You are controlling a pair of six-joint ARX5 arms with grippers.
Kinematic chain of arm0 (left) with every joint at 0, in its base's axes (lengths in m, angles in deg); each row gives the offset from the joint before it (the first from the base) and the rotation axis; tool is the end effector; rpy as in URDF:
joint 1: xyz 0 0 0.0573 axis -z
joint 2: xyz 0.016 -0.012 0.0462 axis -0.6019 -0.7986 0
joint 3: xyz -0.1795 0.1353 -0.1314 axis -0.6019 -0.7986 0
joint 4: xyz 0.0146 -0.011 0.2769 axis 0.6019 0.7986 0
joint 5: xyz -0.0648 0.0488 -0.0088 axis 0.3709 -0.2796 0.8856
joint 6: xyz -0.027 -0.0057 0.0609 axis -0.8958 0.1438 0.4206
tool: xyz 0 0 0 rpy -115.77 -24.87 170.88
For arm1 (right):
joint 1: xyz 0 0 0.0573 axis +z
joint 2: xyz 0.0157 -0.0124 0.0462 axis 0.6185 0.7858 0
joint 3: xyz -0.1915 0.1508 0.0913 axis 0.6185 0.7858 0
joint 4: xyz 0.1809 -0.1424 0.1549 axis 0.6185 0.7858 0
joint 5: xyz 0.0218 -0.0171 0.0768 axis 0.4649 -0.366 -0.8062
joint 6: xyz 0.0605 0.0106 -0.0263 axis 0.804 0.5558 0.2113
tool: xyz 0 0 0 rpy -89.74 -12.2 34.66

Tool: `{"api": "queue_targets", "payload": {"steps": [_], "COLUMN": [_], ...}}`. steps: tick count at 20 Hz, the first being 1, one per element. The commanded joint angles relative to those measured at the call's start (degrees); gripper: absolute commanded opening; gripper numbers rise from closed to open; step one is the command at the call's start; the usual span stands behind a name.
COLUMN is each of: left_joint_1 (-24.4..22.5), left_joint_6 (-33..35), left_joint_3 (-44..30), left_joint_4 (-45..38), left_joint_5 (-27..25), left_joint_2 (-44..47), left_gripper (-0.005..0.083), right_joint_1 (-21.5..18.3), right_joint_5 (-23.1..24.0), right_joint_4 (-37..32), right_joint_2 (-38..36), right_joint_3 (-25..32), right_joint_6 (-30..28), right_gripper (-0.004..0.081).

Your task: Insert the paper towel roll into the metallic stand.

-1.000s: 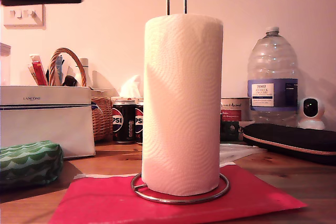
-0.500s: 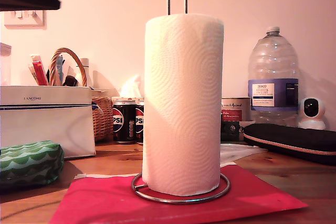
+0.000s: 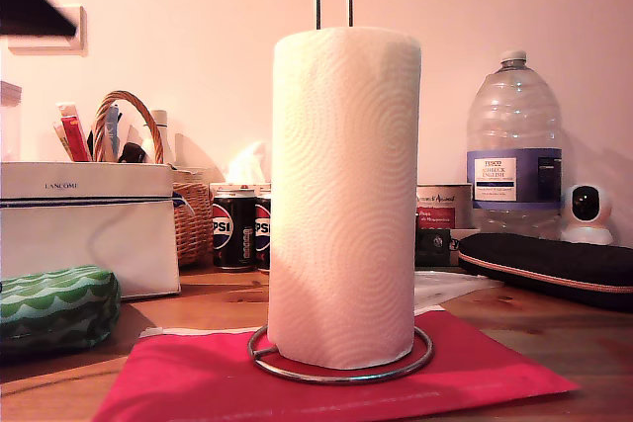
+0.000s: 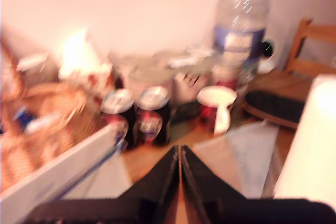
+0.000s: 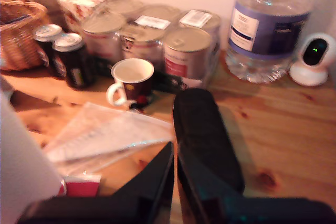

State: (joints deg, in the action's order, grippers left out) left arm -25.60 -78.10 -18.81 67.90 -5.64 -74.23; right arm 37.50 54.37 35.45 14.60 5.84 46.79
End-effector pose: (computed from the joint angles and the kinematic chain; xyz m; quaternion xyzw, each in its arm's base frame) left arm 0.2130 -0.0596 0.2341 -0.0164 0.0780 -0.2645 0.9611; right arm 0.1856 0.0102 0.2795 -0.0499 0.1594 0.1322 0.9770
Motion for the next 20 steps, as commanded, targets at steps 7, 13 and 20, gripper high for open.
{"api": "queue_targets", "payload": {"steps": [7,13,20], "left_joint_1": [0.6,4.1,5.3], "left_joint_6": [-0.5,-0.8,-3.8], "left_joint_3": [-4.8,-6.8,-6.8], "left_joint_4": [0.0,6.4,17.4], "left_joint_5": [1.1,1.3,2.5], "left_joint_2": [5.1,13.4,17.0], "left_gripper": [-0.0024,-0.0024,-0.0024], "right_joint_1": [-0.1,-0.1,-0.1], "right_joint_5": [2.6,2.5,2.7], "right_joint_4": [-1.2,5.0,12.5], "right_joint_2": [-14.9,-23.4,-24.4], "right_joint_3": [11.1,11.2,11.2], "right_joint_6": [4.0,4.2,4.2], "right_gripper": [-0.001,-0.001,-0.001]}}
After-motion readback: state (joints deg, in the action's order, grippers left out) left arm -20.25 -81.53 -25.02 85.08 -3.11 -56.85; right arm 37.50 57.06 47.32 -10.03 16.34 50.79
